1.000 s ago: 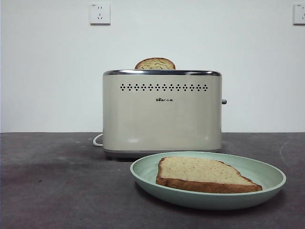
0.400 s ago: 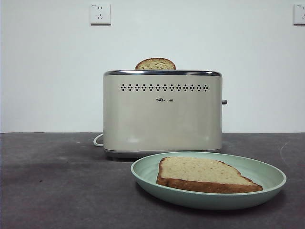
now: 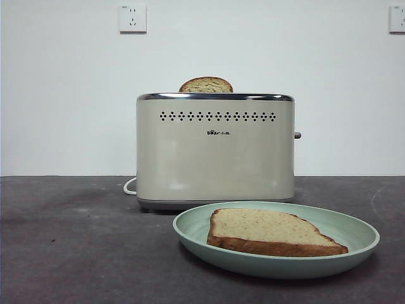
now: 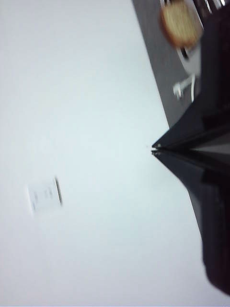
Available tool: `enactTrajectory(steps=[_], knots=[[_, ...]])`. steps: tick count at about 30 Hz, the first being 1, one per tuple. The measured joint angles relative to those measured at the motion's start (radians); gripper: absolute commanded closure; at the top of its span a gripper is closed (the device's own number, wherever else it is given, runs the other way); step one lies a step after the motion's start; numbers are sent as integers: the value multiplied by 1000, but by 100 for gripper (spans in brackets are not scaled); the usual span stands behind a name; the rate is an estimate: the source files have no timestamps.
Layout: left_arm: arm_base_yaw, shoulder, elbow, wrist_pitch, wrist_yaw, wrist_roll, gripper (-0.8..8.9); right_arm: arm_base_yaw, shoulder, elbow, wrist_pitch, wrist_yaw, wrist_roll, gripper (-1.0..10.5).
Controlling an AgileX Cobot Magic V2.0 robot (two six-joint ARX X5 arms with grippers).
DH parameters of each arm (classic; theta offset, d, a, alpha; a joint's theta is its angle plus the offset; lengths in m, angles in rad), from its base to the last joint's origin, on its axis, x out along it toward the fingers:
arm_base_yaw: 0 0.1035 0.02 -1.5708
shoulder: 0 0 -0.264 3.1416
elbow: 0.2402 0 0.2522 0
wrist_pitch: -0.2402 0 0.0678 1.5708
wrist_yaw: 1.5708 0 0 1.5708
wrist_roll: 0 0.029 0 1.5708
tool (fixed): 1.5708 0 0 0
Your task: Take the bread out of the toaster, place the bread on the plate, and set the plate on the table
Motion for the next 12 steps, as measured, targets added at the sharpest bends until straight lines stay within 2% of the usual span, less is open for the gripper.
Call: enactTrajectory(steps=[6,12], knots=[[93,-224,-319,116,-84,4,817,0,0,0,0,0,0,962],[121,-388,-588,119,-89,3,817,0,0,0,0,0,0,962]])
